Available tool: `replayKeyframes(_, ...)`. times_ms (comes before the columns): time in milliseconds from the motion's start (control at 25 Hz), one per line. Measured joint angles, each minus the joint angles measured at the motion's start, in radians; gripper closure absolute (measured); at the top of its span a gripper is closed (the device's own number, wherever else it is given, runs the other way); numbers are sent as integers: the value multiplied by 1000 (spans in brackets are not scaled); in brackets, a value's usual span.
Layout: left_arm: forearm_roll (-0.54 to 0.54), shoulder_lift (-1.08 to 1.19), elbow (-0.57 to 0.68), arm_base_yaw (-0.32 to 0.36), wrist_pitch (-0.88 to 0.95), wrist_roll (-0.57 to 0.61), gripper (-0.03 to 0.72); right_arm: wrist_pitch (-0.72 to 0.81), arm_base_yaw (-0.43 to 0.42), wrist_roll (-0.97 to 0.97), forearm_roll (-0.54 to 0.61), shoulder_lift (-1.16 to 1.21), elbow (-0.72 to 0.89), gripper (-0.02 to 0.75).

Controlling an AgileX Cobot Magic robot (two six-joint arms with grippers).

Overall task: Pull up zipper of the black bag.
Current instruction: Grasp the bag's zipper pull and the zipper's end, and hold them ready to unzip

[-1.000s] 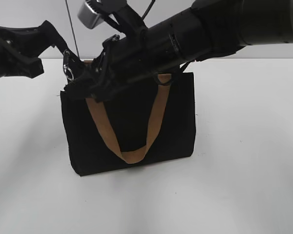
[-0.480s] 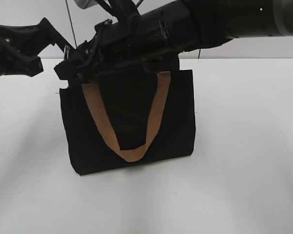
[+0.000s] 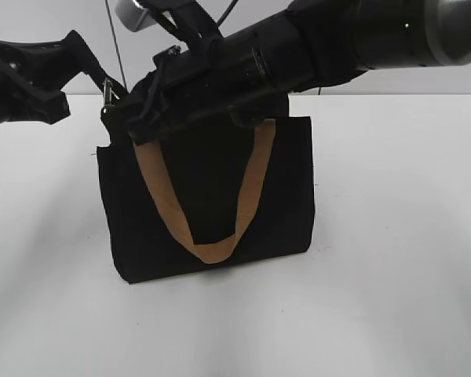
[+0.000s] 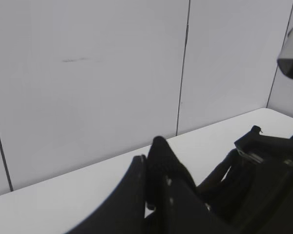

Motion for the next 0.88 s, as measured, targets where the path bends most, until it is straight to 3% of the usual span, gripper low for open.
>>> replayKeyframes(360,-1,0,0,0,212,0,676,35,-4,207,-167,-23,-1,738)
replayKeyframes(880,-5,0,0,0,458,0,676,60,-8,272,-149,-25,-1,738)
